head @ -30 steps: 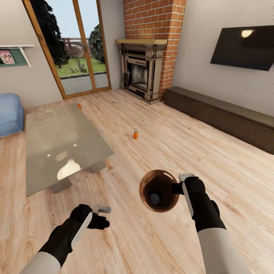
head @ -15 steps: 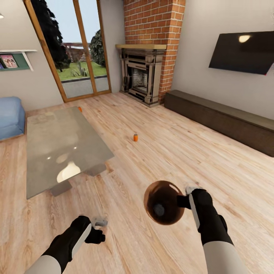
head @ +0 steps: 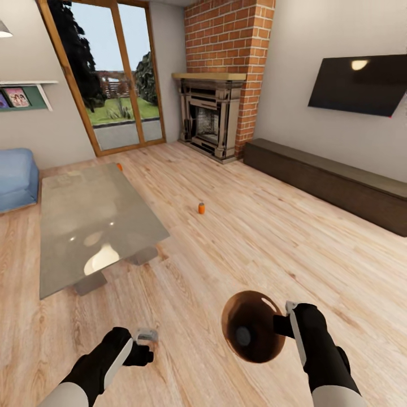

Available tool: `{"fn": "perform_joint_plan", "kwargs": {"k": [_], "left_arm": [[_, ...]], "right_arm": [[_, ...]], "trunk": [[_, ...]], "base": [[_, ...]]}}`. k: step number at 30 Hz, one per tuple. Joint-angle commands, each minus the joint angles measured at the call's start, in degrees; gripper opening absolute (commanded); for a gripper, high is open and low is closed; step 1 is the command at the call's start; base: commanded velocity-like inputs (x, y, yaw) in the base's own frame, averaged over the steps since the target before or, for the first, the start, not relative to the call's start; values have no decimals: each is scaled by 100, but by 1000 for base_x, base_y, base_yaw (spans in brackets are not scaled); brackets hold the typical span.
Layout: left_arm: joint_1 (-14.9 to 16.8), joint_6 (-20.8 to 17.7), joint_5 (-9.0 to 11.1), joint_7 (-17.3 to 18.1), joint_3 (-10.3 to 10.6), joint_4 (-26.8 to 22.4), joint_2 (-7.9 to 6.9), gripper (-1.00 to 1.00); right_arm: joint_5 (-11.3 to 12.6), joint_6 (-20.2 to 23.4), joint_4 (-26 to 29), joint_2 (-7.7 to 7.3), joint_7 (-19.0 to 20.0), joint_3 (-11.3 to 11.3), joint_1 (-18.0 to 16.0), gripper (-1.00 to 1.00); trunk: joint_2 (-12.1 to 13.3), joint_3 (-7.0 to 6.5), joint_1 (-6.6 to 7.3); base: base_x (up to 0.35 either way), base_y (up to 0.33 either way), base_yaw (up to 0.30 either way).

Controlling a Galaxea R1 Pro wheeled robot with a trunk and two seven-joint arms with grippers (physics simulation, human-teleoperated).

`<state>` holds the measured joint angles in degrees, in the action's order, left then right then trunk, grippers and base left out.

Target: Put the three can of soda from the living room inside the tash can in the kitchen.

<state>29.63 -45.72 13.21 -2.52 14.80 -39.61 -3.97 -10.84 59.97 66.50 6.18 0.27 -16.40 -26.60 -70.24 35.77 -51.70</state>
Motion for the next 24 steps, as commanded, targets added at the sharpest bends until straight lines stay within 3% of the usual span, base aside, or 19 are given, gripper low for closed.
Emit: {"fn": "perform_joint_plan", "kwargs": {"k": [1, 11, 18, 24], "left_arm": [[0, 35, 4, -1, -1, 22, -1, 100], [-9, 241, -11, -3, 8, 99, 7, 100], [-9, 292, -19, -3, 13, 102, 18, 100], [-10, 332, -22, -3, 14, 102, 19, 100]], "right_arm": [[111, -30, -3, -13, 17, -1, 14, -100], [115, -141, -73, -243, 0, -4, 221, -100], [117, -201, -87, -277, 5, -13, 351, -100], [121, -558, -93, -283, 4, -42, 538, -100]], "trunk": [[0, -10, 0], [0, -103, 0], [0, -168, 0], [0, -224, 0]], "base": [[0, 0, 0], [0, 0, 0], [0, 0, 0], [0, 0, 0]]}}
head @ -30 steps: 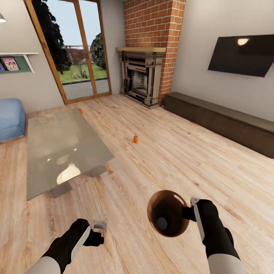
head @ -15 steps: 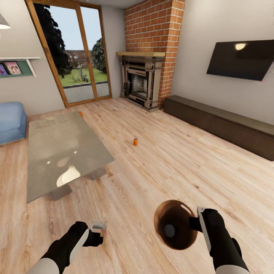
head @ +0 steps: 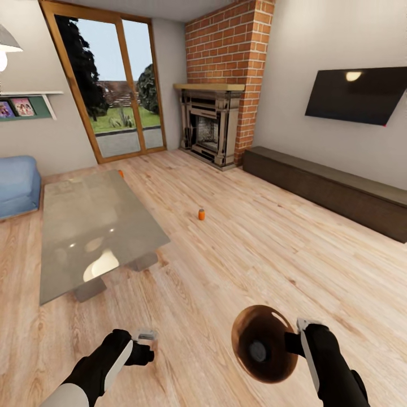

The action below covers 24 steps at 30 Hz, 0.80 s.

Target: Put the three can of soda from the living room inside the tash can in the kitchen.

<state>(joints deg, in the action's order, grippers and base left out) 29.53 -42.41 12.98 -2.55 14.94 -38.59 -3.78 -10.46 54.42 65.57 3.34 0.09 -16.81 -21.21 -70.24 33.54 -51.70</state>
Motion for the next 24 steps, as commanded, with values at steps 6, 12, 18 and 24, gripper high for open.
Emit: {"fn": "perform_joint_plan", "kwargs": {"k": [6, 12, 18, 24], "left_arm": [[0, 27, 1, 0, 4, 0, 2, 100], [0, 30, 1, 3, 6, -4, 3, 100], [0, 31, -3, 1, 8, -8, 6, 100], [0, 31, -1, 3, 9, -8, 3, 100]], "right_arm": [[102, -87, 0, 0, 33, -4, 35, -100], [116, -231, -15, 11, 80, -1, 104, -100], [122, -494, -49, 30, 110, 6, 180, -100], [118, -545, -93, 40, 104, 19, 201, -100]], "trunk": [[0, -50, 0], [0, -62, 0], [0, -65, 0], [0, -65, 0]], "base": [[0, 0, 0], [0, 0, 0], [0, 0, 0], [0, 0, 0]]}}
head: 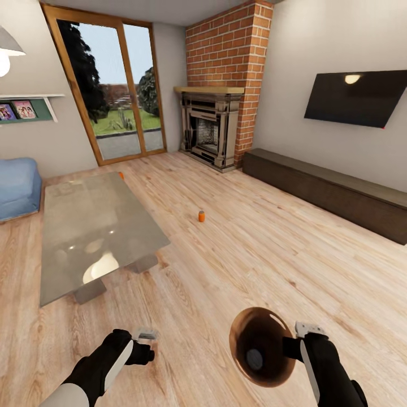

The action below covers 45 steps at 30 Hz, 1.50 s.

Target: Put the three can of soda from the living room inside the tash can in the kitchen.

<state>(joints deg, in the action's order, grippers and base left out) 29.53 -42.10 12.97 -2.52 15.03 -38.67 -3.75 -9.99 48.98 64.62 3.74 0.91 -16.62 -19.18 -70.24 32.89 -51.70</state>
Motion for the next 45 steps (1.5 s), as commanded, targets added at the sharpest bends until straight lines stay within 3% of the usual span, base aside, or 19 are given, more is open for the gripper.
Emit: {"fn": "perform_joint_plan", "kwargs": {"k": [1, 9, 21, 37, 45], "left_arm": [[0, 2, 1, 1, 0, 0, -1, 100], [0, 272, -3, 21, 12, 2, -3, 100], [0, 482, -14, 21, 48, 9, -3, 100], [0, 613, -23, 23, 53, 42, -11, 100], [0, 746, -12, 20, 53, 466, 1, 100]], "right_arm": [[71, -2, 0, 5, 17, 4, -1, -100], [73, -2, -8, 11, 13, 35, 2, -100], [76, -2, -11, 13, 31, 44, 2, -100], [67, -2, -11, 37, 32, 74, 2, -100], [67, -2, -11, 43, 27, 85, 2, -100]], "trunk": [[0, -1, 0], [0, -1, 0], [0, -1, 0], [0, 14, 0], [0, 14, 0]], "base": [[0, 0, 0], [11, -6, -40], [173, -202, -266], [329, -31, -177], [340, -41, -8]]}}
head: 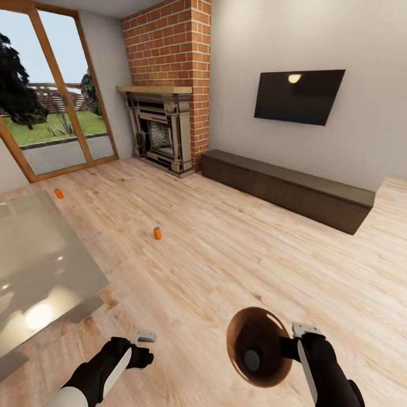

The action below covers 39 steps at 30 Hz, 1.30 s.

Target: Put the three can of soda from the living room inside the tash can in the kitchen.

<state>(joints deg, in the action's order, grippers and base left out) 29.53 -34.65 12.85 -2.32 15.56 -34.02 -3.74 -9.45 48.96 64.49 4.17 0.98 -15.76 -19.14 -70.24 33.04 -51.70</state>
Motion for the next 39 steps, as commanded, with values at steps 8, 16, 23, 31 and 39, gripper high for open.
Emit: {"fn": "perform_joint_plan", "kwargs": {"k": [8, 16, 23, 31, 39], "left_arm": [[0, 33, 6, -5, 0, 105, 4, 100], [0, 37, 7, -6, 0, 117, 5, 100], [0, 41, 7, -6, 0, 116, 5, 100], [0, 45, 7, -6, 0, 116, 5, 100], [0, 46, 7, -6, 0, 115, 5, 100]], "right_arm": [[14, 0, 2, 4, 18, -2, -2, -100], [14, 0, 2, -3, 17, -6, -2, -100], [14, 1, 2, -6, 16, -8, -2, -100], [9, 7, 2, 0, 15, 1, -2, -100], [-1, 12, 2, -1, 8, 4, -2, -100]], "trunk": [[0, -1, 0], [0, -1, 0], [0, -1, 0], [0, 0, 0], [0, 10, 0]], "base": [[283, -196, -1], [259, -253, 0], [217, -280, 0], [163, -306, 28], [148, -312, 181]]}}
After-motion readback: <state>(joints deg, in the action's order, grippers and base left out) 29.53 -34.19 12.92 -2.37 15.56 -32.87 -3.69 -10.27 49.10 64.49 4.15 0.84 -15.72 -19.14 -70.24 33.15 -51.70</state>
